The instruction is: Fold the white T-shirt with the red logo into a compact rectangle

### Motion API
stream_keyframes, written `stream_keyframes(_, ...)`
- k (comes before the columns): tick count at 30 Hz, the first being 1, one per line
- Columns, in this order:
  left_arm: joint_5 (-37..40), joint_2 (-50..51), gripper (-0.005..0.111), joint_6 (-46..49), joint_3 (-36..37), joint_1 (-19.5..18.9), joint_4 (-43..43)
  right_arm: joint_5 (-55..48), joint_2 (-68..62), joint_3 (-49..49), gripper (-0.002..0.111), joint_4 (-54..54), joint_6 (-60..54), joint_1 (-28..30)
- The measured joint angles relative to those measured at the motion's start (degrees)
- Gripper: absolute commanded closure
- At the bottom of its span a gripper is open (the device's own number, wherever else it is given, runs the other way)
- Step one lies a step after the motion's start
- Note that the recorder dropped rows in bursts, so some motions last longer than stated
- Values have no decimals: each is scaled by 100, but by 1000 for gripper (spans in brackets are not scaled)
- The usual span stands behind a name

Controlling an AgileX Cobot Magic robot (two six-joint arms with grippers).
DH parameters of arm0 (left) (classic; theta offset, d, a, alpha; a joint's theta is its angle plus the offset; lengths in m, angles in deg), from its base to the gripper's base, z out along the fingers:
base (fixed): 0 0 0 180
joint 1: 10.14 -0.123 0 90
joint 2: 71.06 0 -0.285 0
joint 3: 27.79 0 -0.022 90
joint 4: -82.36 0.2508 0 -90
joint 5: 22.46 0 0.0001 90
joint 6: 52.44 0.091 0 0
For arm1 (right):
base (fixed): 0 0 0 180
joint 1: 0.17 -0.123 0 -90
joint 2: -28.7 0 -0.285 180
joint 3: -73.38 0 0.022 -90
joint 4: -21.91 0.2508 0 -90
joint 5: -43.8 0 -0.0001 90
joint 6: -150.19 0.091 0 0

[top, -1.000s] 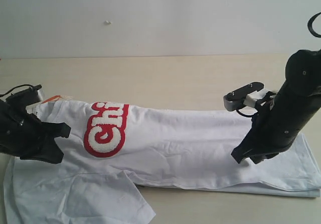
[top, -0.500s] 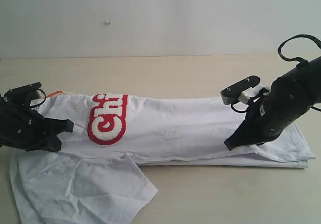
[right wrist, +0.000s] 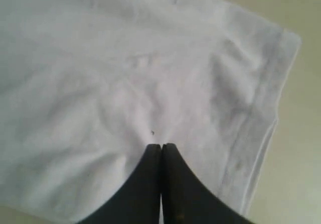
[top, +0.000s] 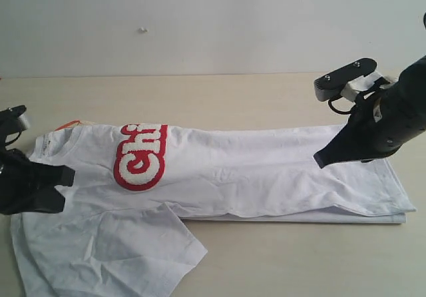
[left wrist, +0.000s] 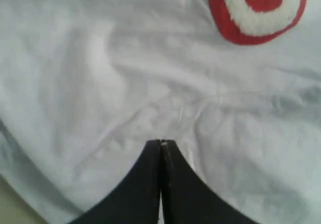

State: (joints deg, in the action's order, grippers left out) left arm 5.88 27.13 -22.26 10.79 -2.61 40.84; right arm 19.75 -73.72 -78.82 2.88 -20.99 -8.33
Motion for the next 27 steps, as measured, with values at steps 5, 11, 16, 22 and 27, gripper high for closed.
stream_keyframes(5, 0, -458, 79, -463, 552, 0, 12, -50, 307, 242, 108, 155, 0, 0)
stream_keyframes(11, 23, -741, 46, -774, 1141, 0, -76, -92, 637, 364, 108, 547, -47, 0)
stream_keyframes(16, 23, -860, 44, -1064, 1643, 0, -151, -154, 765, 364, 108, 941, -398, 0)
stream_keyframes(22, -2, -883, 44, -987, 1896, 0, -586, -167, 778, 364, 108, 989, -457, 0)
stream_keyframes(27, -95, -883, 44, -383, 1896, 0, -1417, -167, 778, 364, 108, 1010, -457, 0)
